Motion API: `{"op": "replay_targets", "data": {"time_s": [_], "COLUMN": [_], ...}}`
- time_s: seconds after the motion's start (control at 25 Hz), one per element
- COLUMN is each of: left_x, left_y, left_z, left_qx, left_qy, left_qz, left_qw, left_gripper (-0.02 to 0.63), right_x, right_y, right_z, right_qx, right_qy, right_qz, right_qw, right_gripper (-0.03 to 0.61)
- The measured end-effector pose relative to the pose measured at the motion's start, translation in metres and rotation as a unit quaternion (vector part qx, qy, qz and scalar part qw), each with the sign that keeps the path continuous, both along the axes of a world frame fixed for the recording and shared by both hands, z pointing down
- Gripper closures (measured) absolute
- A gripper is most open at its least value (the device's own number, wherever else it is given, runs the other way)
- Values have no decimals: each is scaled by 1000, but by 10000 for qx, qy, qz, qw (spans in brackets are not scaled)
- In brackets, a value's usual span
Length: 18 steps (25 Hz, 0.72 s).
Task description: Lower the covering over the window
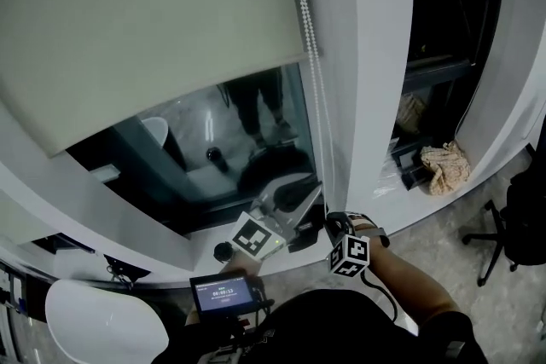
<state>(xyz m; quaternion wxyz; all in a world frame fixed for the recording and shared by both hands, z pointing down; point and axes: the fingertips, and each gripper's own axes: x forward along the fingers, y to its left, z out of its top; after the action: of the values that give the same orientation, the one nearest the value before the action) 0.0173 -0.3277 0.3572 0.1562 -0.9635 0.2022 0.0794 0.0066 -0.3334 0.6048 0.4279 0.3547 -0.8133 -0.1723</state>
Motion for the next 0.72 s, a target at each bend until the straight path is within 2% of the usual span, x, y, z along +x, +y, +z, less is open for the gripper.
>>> {"op": "replay_targets", "data": {"time_s": [0.2, 0.4, 0.72], "left_x": [16, 22, 21], "left_y": [-16, -26, -19], "left_z": [-50, -73, -99], "left_qx": [-61, -35, 249], "left_qy": [483, 635, 839], "left_qz": [0, 29, 291], "left_qw": [9988, 9980, 9957], "left_gripper": [554, 537, 557], "right_x": [-13, -23, -5], "right_y": [19, 43, 40], "right_z": [43, 82, 87], "right_qx": [-621, -1228, -1457], "right_qy": [-365, -491, -818], "right_qz": [122, 83, 466], "right_qw": [9973, 9912, 9848], "right_gripper": [563, 563, 563]}}
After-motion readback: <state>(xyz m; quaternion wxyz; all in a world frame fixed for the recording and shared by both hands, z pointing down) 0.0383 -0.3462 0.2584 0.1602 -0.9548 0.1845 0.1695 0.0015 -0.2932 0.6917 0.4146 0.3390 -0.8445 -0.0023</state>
